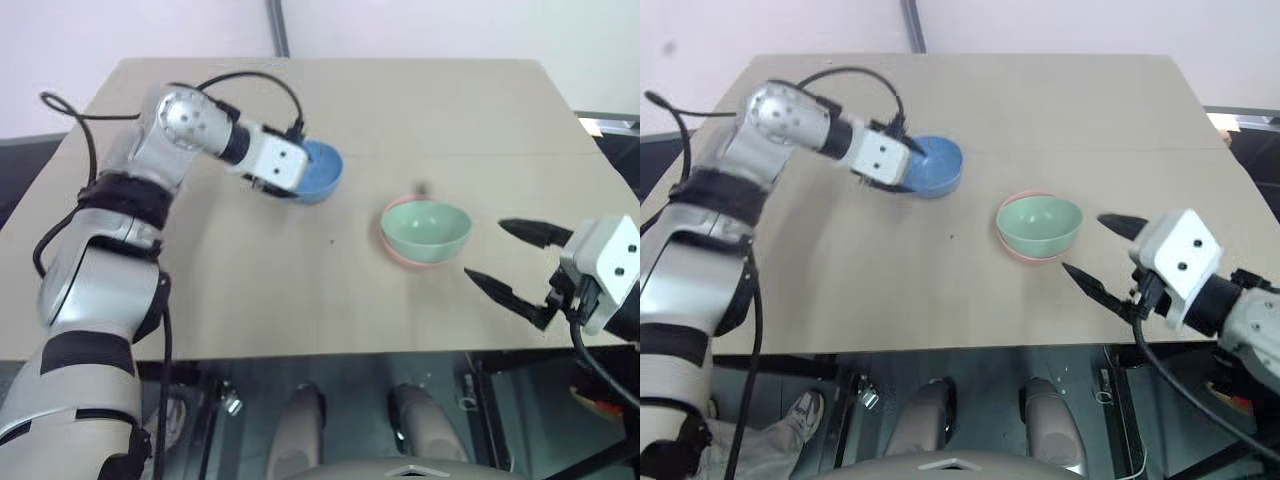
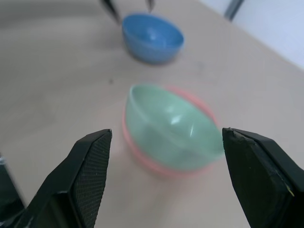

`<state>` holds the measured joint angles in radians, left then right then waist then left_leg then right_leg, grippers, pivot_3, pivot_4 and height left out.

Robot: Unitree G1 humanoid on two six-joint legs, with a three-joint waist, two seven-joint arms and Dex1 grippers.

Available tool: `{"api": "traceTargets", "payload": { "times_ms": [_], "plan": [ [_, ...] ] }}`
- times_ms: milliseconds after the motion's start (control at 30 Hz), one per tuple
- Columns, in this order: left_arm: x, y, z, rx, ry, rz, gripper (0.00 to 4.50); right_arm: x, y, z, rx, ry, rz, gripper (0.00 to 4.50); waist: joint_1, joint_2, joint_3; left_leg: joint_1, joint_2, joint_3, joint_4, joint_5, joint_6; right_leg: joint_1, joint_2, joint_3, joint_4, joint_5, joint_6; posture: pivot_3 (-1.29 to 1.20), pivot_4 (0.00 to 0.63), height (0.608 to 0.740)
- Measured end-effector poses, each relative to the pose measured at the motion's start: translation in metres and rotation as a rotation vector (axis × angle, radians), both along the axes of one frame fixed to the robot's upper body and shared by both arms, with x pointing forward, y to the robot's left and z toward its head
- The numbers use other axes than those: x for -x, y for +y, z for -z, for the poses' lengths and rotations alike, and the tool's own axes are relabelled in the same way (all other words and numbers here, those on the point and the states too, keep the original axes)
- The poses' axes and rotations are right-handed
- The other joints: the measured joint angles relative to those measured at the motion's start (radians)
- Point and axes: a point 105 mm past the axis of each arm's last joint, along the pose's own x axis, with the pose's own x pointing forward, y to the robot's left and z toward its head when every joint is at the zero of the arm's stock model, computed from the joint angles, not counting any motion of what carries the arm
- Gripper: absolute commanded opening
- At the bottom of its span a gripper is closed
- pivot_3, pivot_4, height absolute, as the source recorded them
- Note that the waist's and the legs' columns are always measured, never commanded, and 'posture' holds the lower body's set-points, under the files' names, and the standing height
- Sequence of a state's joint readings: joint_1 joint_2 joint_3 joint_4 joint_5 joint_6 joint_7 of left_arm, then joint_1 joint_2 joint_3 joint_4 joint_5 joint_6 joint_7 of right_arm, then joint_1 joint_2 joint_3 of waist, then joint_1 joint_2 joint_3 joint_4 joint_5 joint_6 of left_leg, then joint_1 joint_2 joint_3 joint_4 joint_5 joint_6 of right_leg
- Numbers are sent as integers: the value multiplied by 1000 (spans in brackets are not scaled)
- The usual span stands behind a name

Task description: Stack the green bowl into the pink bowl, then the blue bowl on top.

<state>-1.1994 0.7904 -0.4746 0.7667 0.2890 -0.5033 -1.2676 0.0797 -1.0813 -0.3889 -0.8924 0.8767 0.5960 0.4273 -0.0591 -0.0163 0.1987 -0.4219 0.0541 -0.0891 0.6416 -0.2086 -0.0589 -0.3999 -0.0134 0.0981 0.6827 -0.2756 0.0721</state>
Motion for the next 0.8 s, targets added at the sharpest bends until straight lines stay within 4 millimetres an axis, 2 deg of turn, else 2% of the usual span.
{"api": "traceTargets", "payload": {
  "times_ms": [33,167,300,400,500,633,733,767,800],
  "plan": [
    [-1,3,10,-14,20,-34,3371,-4,5,-6,-6,-18,-37,4040,8,0,0,-1,0,-1,0,0,0,0,0,-1,0,0,0,0,150,740],
    [-1,8,20,-32,11,-92,3371,-9,18,-9,0,-25,-118,4040,22,0,0,-3,-1,-2,1,0,0,0,-1,-3,-1,0,0,0,150,740],
    [-6,14,37,-30,-6,-165,3371,-14,20,-6,4,-13,-134,4040,21,0,0,-6,-1,-3,1,0,0,-3,-1,-3,-1,0,0,0,150,740],
    [-11,12,37,-27,-47,-187,3371,-15,19,-5,12,-7,-133,4040,22,0,0,-6,-1,-3,2,0,0,-3,-1,-4,-1,0,0,0,150,740],
    [-16,-2,38,-2,-88,-171,3371,-17,19,-4,12,-5,-130,4040,22,-1,0,-7,-1,-3,4,0,0,-3,-1,-4,0,0,0,0,150,740],
    [-19,-5,33,2,-116,-164,3371,-17,19,-3,8,-1,-129,4040,16,0,0,-6,-1,-3,5,0,0,-3,-1,-4,3,0,0,0,150,740],
    [-20,-7,28,-1,-131,-155,2764,-17,19,-3,12,-4,-128,4040,17,0,0,-5,-1,-3,6,0,0,-3,-1,-4,6,0,0,0,150,740],
    [-19,-8,29,-8,-133,-139,2684,-18,19,-3,12,-6,-125,4040,17,0,0,-6,-1,-3,7,0,0,-3,-1,-4,7,0,0,0,150,740],
    [-19,-8,29,-9,-133,-138,2273,-18,19,-2,12,-6,-124,4040,17,0,0,-6,-1,-3,7,0,0,-3,-1,-4,7,0,0,0,150,740]
  ]
}}
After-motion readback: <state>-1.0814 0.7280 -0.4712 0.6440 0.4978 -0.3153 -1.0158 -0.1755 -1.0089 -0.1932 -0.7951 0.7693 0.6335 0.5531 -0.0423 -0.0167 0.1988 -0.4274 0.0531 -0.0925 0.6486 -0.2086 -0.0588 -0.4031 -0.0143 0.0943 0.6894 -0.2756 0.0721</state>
